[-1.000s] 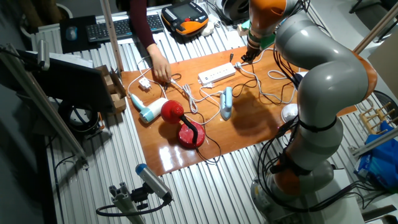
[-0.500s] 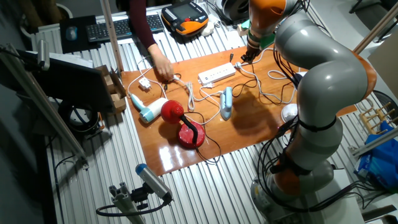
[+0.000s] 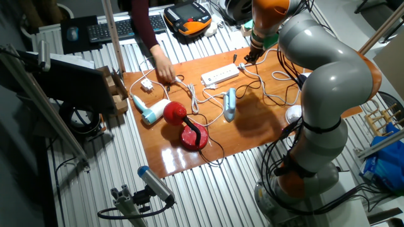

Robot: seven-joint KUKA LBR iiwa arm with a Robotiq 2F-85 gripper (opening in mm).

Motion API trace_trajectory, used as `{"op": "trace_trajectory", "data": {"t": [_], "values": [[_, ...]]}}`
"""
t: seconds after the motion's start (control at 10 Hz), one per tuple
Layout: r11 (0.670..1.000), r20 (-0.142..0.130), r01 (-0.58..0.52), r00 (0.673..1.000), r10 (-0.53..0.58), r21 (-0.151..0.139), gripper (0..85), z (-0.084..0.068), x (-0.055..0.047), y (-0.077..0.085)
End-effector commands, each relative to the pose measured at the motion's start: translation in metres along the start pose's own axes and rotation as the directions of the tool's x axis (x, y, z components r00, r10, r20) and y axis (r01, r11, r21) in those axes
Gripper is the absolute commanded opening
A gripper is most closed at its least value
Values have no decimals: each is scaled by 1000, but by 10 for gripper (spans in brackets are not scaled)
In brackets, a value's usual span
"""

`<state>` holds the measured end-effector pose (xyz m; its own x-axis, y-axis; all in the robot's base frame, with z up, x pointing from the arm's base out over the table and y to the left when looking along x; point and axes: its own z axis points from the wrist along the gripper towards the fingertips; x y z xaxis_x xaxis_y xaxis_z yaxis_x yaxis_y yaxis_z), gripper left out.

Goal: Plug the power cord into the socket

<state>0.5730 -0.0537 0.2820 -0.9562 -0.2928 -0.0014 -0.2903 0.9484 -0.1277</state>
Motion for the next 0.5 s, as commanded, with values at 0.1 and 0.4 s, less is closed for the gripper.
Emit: {"op": "trace_trajectory", "data": {"t": [0.1, 0.4], "values": [[1000, -4, 0, 1000, 0, -7, 0, 1, 0, 1], [1000, -1, 1, 1000, -2, -5, 0, 0, -1, 2]]}}
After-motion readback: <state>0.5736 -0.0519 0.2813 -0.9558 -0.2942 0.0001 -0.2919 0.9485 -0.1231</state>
